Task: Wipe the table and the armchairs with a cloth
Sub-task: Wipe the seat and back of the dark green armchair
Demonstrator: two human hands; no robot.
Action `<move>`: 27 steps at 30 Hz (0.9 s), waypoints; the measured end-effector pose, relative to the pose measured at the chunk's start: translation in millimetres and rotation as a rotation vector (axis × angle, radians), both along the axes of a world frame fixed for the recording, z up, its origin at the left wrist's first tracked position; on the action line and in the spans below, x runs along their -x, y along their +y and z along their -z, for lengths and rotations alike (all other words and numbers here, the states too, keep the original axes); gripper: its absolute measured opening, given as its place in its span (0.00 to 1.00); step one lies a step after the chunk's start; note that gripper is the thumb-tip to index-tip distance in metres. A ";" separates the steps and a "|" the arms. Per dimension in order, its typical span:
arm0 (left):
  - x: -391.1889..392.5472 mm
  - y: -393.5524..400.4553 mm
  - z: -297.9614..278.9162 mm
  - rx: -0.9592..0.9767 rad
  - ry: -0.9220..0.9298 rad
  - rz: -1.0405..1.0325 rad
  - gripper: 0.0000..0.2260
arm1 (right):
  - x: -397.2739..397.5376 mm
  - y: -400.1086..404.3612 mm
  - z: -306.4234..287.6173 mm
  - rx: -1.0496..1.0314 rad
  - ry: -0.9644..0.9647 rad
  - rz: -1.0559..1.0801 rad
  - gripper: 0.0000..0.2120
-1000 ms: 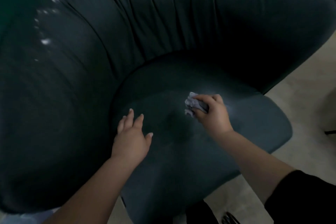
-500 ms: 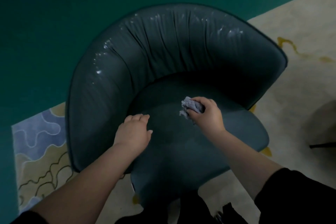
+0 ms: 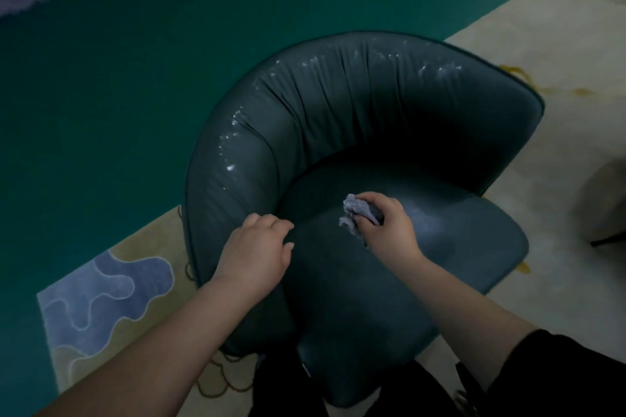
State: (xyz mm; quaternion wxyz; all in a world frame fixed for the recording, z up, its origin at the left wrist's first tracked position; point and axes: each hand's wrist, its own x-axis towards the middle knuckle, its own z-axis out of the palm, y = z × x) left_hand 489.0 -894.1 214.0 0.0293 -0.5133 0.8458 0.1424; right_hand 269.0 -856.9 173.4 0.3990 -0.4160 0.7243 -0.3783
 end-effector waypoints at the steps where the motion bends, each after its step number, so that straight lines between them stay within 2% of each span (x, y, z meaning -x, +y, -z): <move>1: -10.3 -4.5 0.1 0.010 0.008 0.034 0.17 | -10.3 0.6 -1.1 0.005 0.002 0.022 0.14; 11: -87.6 -50.3 -10.0 0.020 0.090 0.304 0.11 | -97.0 25.1 -8.7 -0.034 -0.045 0.328 0.11; 27: -116.6 -90.6 -27.3 0.047 0.134 0.193 0.12 | -134.6 45.5 -29.8 0.007 -0.001 0.411 0.11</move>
